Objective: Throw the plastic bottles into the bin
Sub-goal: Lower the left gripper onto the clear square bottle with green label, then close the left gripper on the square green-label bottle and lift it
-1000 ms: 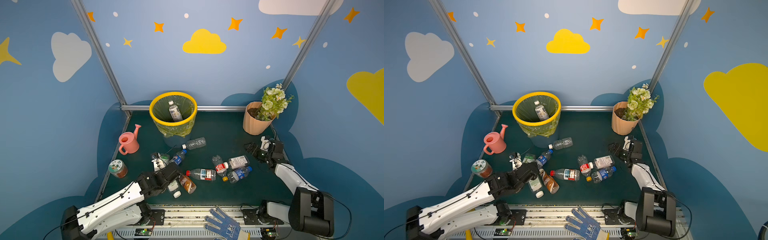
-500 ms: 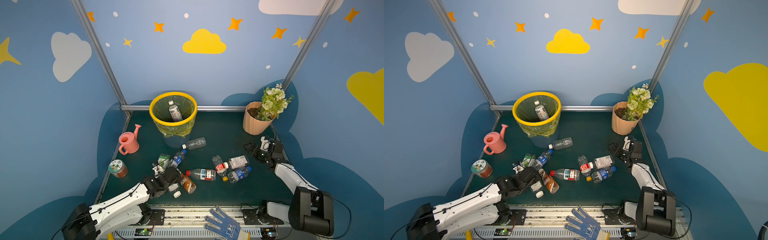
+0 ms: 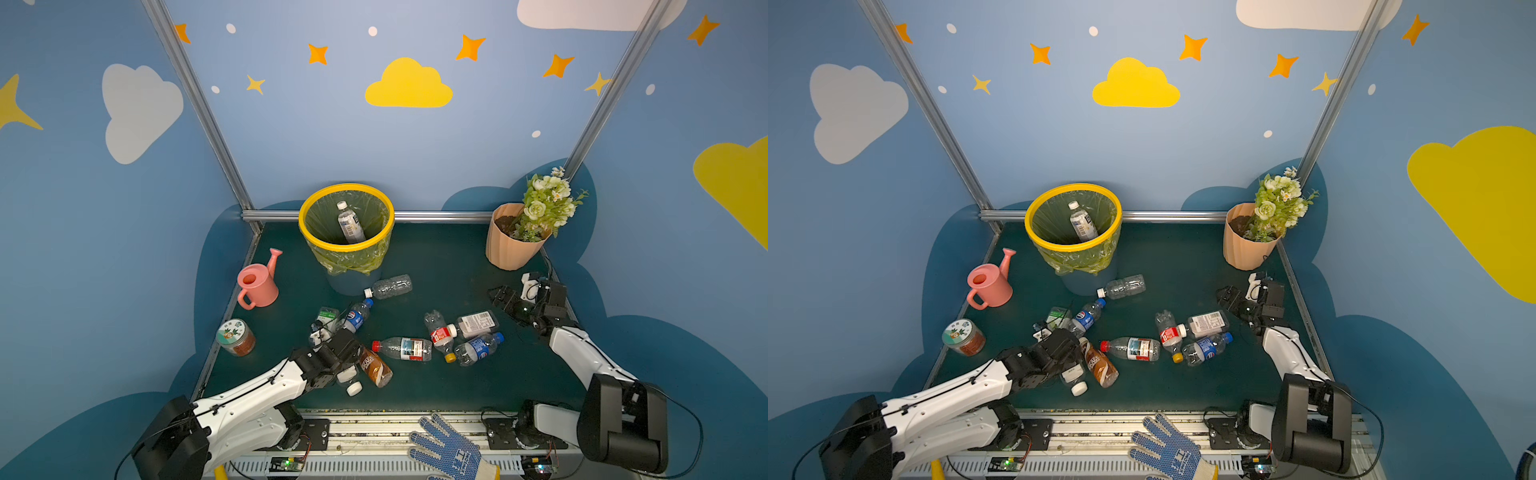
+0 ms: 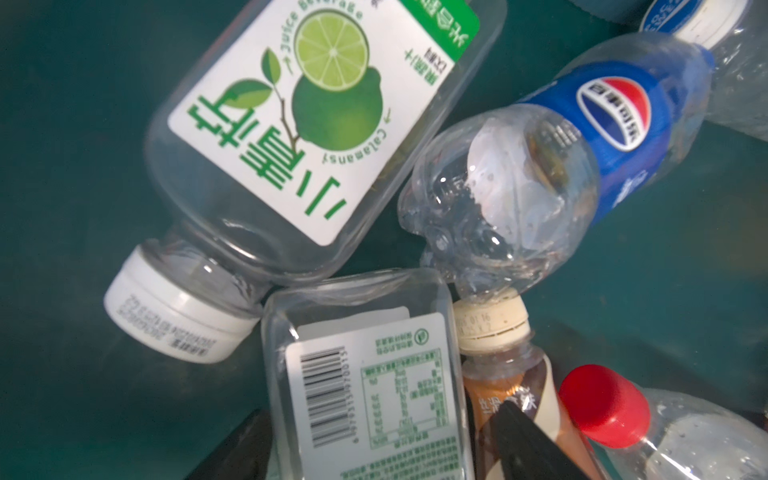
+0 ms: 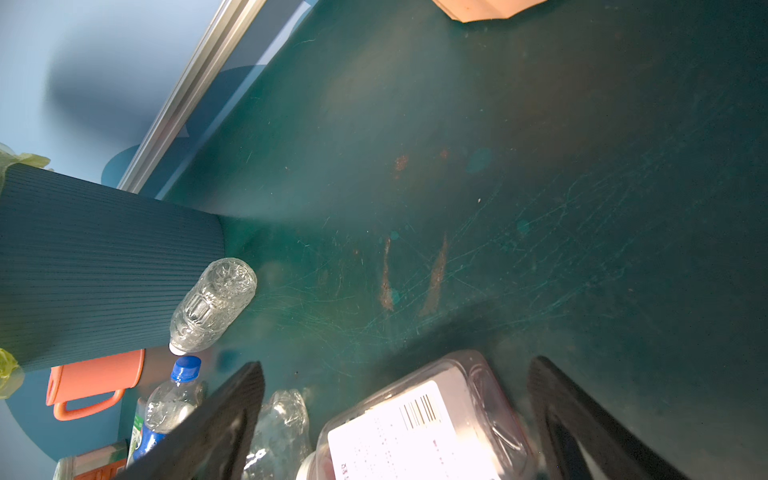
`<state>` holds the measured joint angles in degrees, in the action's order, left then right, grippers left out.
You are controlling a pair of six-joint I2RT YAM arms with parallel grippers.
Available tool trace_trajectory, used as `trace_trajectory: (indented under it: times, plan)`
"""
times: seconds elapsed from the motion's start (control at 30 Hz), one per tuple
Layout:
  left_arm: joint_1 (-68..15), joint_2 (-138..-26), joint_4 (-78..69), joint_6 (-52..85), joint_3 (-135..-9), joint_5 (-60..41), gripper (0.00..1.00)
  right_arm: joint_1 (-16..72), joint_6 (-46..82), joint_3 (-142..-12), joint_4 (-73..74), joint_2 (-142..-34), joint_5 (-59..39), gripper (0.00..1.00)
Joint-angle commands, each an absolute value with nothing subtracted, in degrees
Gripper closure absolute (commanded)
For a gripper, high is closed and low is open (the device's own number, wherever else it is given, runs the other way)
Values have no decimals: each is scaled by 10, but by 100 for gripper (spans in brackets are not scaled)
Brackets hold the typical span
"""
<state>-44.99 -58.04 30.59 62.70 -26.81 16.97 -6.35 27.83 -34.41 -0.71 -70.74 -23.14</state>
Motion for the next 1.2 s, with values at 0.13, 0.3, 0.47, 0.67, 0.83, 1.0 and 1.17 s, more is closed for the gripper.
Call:
trace_trajectory:
  times: [0.13, 0.3, 0.47, 0.67, 0.83, 1.0, 1.17]
  plan:
    - [-446, -598, 316, 616, -270, 165, 22, -67, 275, -352, -9, -707, -234, 3]
    - [-446, -615, 317, 609, -267, 157, 25, -67, 276, -352, -7, -709, -234, 4]
    - [-446, -640, 335, 607, -278, 146, 25, -67, 277, -352, -5, -713, -236, 4]
    - [-446, -670, 332, 599, -287, 138, 25, -67, 279, -354, -4, -715, -240, 4]
    - [-445, -699, 340, 584, -307, 131, 34, -68, 279, -355, -6, -712, -239, 4]
    - [-447, -696, 347, 572, -324, 125, 44, -68, 280, -355, -6, -712, -240, 4]
    - [-457, -663, 376, 569, -345, 143, 44, -68, 279, -354, -6, -709, -240, 4]
